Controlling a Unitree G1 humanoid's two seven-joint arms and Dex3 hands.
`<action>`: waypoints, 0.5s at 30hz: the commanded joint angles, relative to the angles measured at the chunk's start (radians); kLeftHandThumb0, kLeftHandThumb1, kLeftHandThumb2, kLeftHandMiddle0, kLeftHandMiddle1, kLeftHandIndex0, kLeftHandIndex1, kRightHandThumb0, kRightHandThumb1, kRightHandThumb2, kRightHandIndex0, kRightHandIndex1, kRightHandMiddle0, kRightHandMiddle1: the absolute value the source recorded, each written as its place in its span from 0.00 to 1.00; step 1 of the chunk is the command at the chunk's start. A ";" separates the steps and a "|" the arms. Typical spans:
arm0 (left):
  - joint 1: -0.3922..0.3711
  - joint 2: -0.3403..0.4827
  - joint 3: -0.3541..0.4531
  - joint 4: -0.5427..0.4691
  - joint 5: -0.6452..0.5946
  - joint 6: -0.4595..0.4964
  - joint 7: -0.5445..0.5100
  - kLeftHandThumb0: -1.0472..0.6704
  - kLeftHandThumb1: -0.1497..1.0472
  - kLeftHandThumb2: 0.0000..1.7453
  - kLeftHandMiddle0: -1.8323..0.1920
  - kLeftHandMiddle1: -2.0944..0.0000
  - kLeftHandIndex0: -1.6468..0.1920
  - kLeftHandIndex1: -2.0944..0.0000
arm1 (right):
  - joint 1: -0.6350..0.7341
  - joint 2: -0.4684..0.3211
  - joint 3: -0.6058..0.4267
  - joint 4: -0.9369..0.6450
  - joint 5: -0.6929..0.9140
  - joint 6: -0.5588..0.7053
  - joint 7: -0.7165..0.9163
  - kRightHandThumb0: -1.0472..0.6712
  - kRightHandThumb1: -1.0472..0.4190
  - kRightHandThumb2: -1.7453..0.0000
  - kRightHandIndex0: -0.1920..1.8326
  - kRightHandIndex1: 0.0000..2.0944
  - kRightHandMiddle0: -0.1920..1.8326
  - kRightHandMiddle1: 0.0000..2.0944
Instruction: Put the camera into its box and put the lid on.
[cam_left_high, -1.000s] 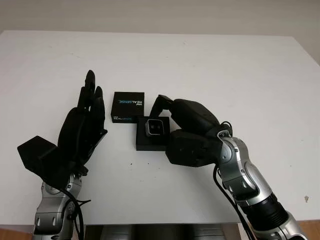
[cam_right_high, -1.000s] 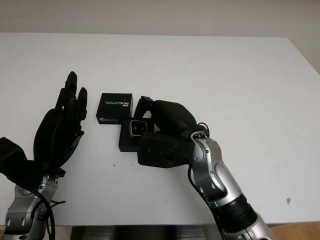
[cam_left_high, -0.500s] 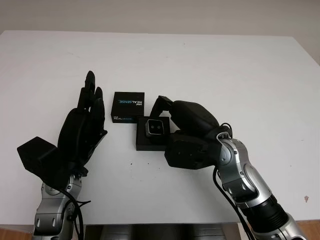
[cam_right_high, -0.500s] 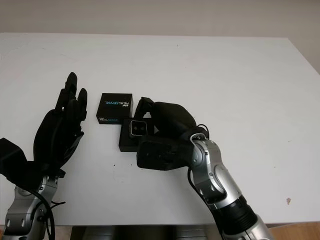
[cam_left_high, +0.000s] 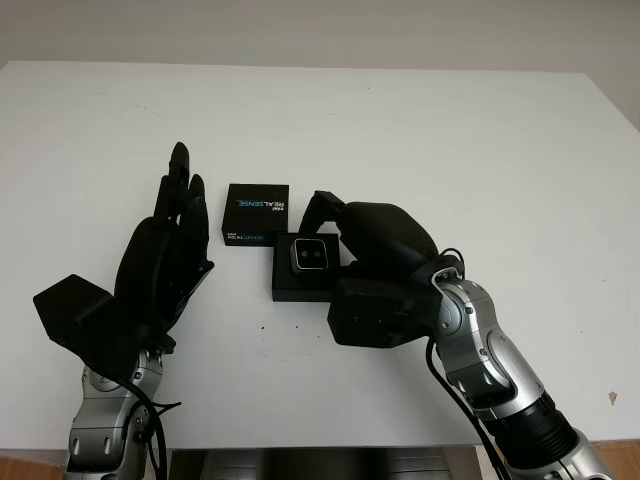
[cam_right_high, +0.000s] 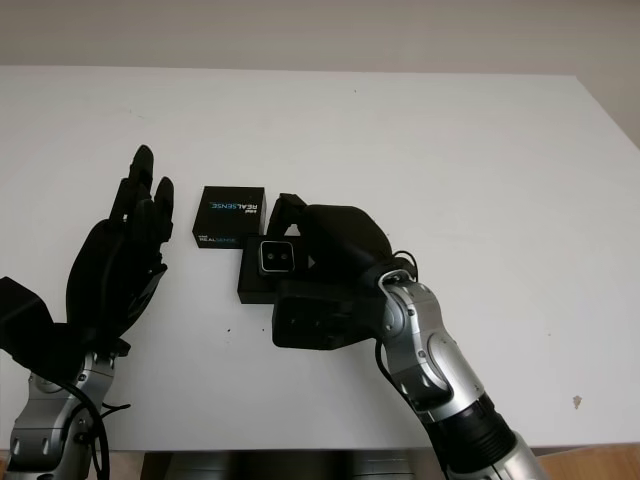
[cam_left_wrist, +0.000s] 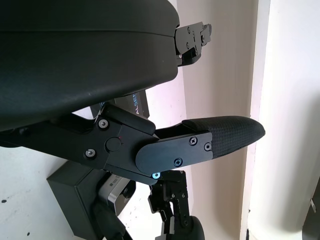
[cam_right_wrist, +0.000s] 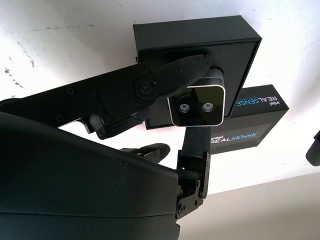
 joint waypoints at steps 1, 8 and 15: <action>0.007 -0.002 0.003 -0.018 -0.002 -0.001 0.003 0.13 1.00 0.36 1.00 1.00 1.00 1.00 | 0.024 -0.016 0.001 -0.003 -0.014 -0.004 -0.004 0.38 0.01 0.97 0.30 0.03 0.22 0.80; 0.008 -0.003 -0.004 -0.018 0.004 -0.009 0.004 0.13 1.00 0.36 1.00 1.00 1.00 1.00 | 0.033 -0.009 0.002 -0.013 -0.032 0.007 0.001 0.37 0.01 0.97 0.30 0.03 0.23 0.81; 0.010 -0.005 -0.004 -0.020 0.001 -0.005 0.005 0.13 1.00 0.36 1.00 1.00 1.00 1.00 | 0.040 -0.013 0.002 -0.017 -0.029 0.000 0.007 0.37 0.01 0.97 0.29 0.02 0.19 0.82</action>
